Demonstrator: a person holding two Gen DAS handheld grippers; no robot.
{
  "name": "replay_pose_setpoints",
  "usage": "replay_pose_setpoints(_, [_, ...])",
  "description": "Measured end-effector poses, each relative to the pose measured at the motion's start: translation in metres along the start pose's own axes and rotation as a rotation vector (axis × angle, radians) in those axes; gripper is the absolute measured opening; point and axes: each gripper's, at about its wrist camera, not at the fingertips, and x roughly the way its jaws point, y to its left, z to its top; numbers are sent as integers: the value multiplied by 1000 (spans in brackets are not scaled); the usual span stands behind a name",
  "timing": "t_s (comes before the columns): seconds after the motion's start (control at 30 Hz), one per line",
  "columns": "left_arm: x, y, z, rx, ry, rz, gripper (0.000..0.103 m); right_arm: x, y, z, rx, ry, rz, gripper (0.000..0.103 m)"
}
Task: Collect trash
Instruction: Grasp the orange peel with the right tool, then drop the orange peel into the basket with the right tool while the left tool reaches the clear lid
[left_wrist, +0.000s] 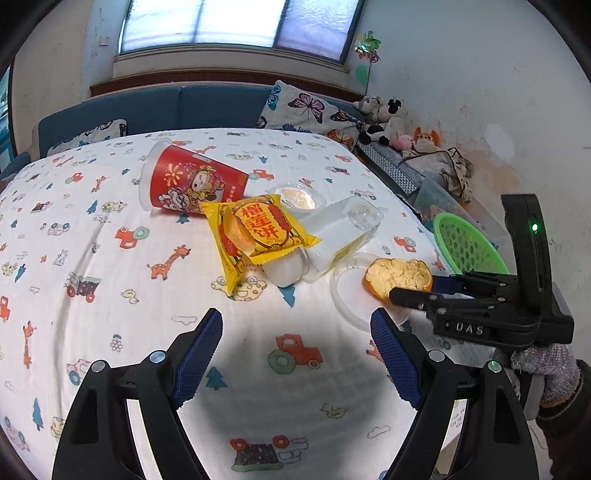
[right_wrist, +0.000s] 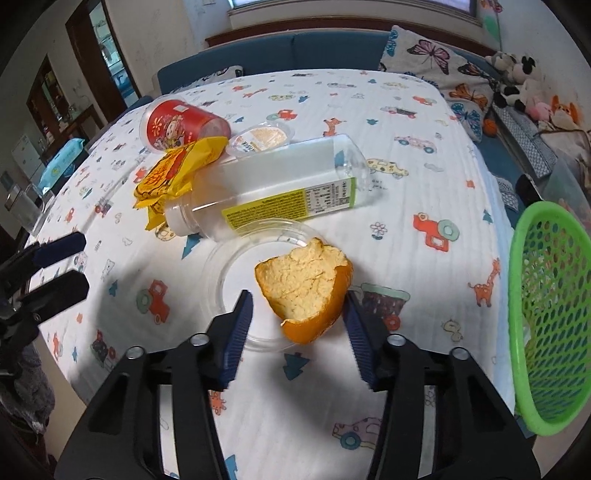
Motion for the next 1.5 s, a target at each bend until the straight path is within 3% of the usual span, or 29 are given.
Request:
replay_pose_setpoints(0.13, [7,-7,-1,16,15,-15,79,-2,-8,-2,19,-1,-6,28])
replay_pose_setpoints(0.4, [24,-26,0,59,50,-37,80,-16,-18,-4,51,-35,12,14])
replay_pose_setpoints(0.6, [39,-42,-3,89,87,-59,82,-38,-24,-3,47,-78,8,13])
replay_pose_setpoints(0.77, [50,-60,-6,151,115,-73,91,-59,-37,-5,59,-117,-9,13])
replay_pose_setpoints(0.93, [64,-76,-5,226,144,-66,94,-78,-58,-9,88,-144,-36,13])
replay_pose_setpoints(1.13, [84,-90,2,303,193,-49,94,-92,-81,-17,119,-161,-68,13])
replay_pose_setpoints(1.5, [110,-103,8,356,237,-11,94,-102,-122,-29,179,-165,-123,13])
